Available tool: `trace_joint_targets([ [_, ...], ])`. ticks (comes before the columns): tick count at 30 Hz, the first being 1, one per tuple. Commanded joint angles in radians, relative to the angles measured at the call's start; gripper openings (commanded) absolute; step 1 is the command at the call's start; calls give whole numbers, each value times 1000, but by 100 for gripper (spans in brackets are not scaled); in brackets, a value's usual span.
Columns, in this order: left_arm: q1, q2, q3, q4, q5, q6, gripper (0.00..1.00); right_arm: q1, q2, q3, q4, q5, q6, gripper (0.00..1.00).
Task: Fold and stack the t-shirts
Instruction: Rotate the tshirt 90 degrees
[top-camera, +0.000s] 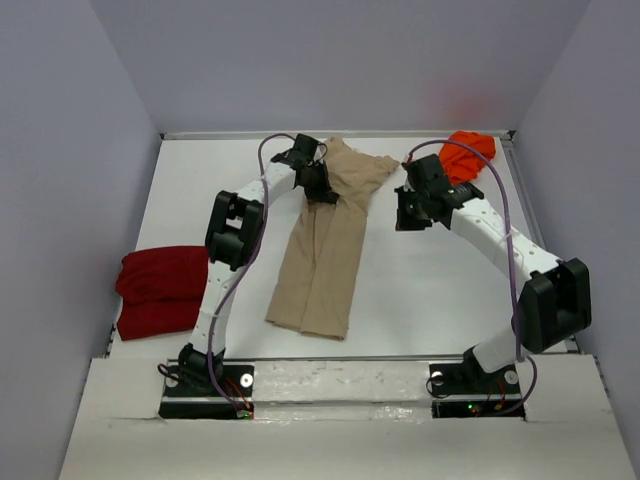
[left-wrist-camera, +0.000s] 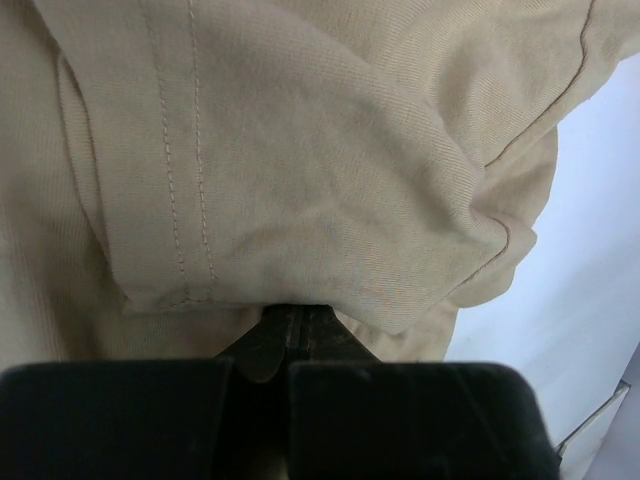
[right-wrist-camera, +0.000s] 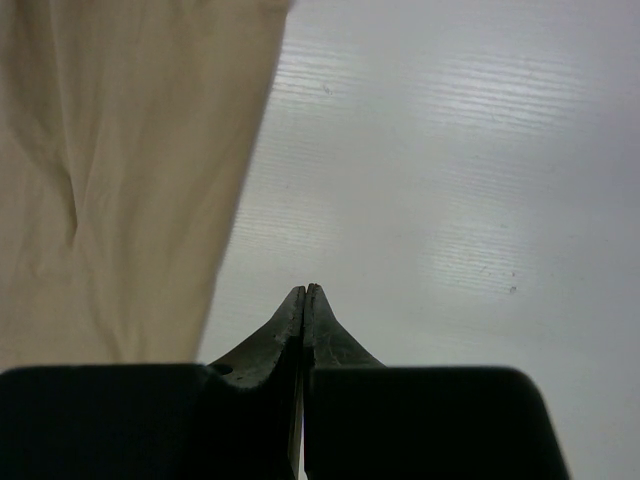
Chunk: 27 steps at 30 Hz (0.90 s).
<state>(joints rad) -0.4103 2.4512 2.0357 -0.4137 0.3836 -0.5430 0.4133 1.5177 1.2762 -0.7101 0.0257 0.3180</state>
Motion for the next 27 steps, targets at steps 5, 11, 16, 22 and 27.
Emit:
trace_joint_targets([
  [5,5,-57,-170,-93,-57,26,0,-1,68,29,24,-64,-3,0],
  [11,-2,-133,-200,-76,-92,28,0,9,163,52,84,-115,-28,0],
  [16,-36,-199,-111,-112,-156,83,0,76,366,230,57,-110,-71,0],
  [22,-90,-202,70,-185,-141,218,0,114,455,347,32,-115,-69,0],
  [27,-101,-210,103,-197,-112,253,3,124,469,380,24,-98,-68,3],
])
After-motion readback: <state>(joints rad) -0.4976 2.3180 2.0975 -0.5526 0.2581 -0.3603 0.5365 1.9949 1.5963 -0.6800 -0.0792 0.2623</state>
